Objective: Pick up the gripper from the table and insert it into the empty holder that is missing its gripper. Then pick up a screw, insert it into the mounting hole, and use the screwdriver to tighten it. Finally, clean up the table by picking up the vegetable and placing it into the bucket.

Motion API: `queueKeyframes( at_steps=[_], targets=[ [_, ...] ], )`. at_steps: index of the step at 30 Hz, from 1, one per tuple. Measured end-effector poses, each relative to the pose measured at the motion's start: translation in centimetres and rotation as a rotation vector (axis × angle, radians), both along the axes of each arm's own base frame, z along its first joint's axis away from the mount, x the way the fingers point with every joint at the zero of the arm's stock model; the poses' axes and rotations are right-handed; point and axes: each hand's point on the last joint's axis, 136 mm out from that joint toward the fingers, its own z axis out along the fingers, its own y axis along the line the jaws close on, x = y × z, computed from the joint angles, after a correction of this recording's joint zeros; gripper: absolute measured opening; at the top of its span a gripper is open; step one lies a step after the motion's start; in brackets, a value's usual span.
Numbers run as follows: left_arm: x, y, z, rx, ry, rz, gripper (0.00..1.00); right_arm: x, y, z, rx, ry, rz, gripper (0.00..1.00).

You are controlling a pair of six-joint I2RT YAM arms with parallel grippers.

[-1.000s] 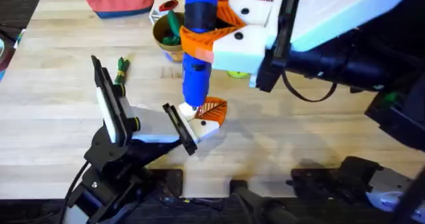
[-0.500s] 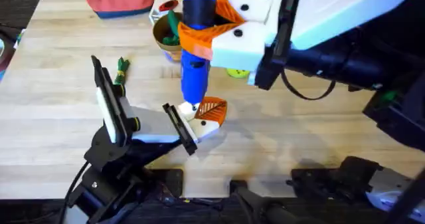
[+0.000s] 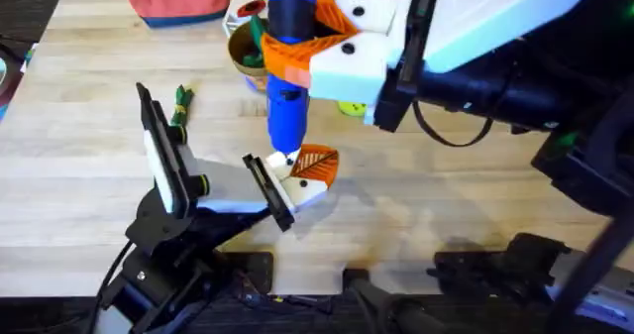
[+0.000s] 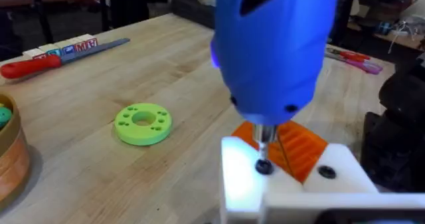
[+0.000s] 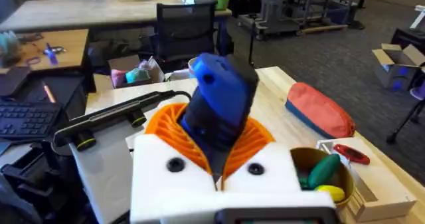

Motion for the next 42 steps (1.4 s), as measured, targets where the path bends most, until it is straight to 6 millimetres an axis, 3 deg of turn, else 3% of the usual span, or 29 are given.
queueKeyframes(
  at_steps=[42],
  targets=[
    [0.00,0.00,0.00,0.000,0.000,0.000,0.005,-0.52,0.35,-0.78,-0.038,-0.025,0.039,0.007]
  ],
)
